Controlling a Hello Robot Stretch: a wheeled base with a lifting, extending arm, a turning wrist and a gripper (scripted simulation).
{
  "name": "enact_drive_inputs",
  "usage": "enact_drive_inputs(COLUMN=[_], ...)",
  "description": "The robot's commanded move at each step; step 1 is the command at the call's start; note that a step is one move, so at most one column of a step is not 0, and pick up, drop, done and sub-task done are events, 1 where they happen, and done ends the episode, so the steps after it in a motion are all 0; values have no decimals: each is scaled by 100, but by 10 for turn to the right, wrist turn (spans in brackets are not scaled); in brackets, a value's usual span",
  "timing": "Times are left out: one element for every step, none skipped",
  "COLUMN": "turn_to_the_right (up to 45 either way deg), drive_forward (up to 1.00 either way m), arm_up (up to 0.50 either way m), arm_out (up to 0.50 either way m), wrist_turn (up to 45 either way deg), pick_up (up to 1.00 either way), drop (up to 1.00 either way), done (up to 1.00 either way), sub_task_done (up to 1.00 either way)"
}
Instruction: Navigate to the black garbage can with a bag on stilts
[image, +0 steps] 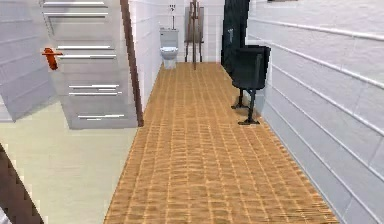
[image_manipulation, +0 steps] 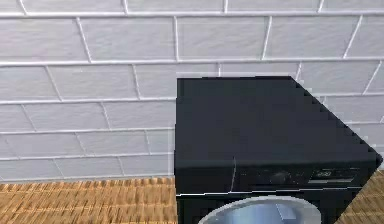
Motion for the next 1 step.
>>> enact_drive_inputs(turn_to_the_right=[0], drive_forward=[100], arm_up=[0], arm_out=[0], wrist_turn=[0], pick_up=[0], drop=[0], done=[0], sub_task_done=[0])
